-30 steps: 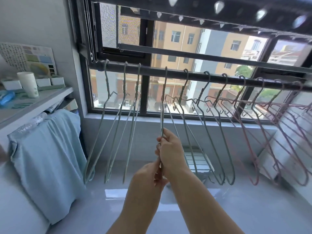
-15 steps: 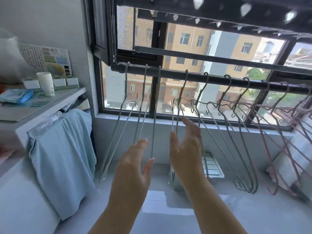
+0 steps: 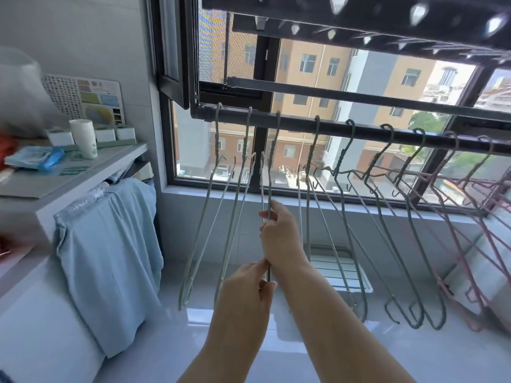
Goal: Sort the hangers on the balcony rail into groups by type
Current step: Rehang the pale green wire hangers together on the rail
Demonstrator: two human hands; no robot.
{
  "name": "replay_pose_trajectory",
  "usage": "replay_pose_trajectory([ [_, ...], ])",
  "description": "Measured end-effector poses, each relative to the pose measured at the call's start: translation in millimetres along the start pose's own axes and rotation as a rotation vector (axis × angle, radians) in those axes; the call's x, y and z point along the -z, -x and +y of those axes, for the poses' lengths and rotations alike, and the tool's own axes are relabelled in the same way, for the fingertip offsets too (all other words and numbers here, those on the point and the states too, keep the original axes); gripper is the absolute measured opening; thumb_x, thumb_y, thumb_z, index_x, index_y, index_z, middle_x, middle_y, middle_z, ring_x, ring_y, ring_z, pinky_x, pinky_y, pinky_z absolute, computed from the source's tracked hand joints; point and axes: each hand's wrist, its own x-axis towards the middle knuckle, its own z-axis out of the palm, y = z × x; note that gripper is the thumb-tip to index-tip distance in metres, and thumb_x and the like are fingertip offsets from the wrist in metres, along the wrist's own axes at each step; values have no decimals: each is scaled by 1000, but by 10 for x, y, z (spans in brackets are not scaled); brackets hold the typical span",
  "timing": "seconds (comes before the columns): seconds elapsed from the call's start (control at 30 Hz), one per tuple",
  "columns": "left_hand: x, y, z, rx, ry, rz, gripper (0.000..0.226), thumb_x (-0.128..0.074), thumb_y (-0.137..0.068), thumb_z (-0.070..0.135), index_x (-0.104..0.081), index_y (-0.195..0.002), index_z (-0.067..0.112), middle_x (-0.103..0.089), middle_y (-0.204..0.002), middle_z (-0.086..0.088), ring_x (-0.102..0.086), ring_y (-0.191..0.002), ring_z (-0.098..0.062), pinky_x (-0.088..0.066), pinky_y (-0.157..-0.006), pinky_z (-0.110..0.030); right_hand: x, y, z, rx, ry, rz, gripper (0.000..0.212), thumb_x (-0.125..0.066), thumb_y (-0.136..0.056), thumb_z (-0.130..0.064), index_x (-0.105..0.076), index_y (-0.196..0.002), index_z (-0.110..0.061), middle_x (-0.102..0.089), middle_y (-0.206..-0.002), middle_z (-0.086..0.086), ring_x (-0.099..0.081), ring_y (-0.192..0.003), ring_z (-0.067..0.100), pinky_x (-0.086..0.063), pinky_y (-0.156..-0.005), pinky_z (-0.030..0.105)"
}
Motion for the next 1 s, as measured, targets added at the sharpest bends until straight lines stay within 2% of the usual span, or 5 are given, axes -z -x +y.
replay_pose_trajectory([
  [0.13,-24,9,66,-29,19,23,39,-57,-86,11,-56,-122,25,-51,-88,22,-53,-65,8,-38,-68,4,107,-46,24,-74,-71,19,56,-29,-88,11,-35,-138,-14,-52,-106,3,-44,-63,8,-37,-56,20],
  [0.27,-75,0,90,-42,57,5,41,-57,-86,9,-54,-124,24,-51,-92,21,-50,-67,12,-37,-69,6,162,-56,42,-89,-85,38,55,-31,-89,10,-35,-139,-13,-53,-105,3,-44,-65,9,-39,-60,22],
  [0.43,-104,-8,85,-43,70,34,37,-57,-86,12,-57,-122,22,-67,-106,6,-55,-77,2,-39,-71,4,173,-60,17,-103,-96,19,54,-31,-88,11,-37,-137,-12,-52,-98,-2,-43,-64,8,-40,-61,22],
  [0.7,-43,-4,37,-22,26,46,35,-58,-86,14,-59,-119,25,-55,-81,16,-50,-60,6,-35,-67,4,85,-48,-2,-76,-56,13,57,-30,-86,10,-38,-136,-16,-54,-104,0,-43,-63,9,-39,-65,28],
  [1.0,5,-8,-45,-5,17,62,36,-59,-85,16,-58,-119,26,-62,-85,13,-53,-64,4,-36,-65,5,-7,-28,-37,-66,-91,-6,56,-29,-86,11,-37,-136,-13,-53,-103,0,-42,-62,9,-38,-61,24],
])
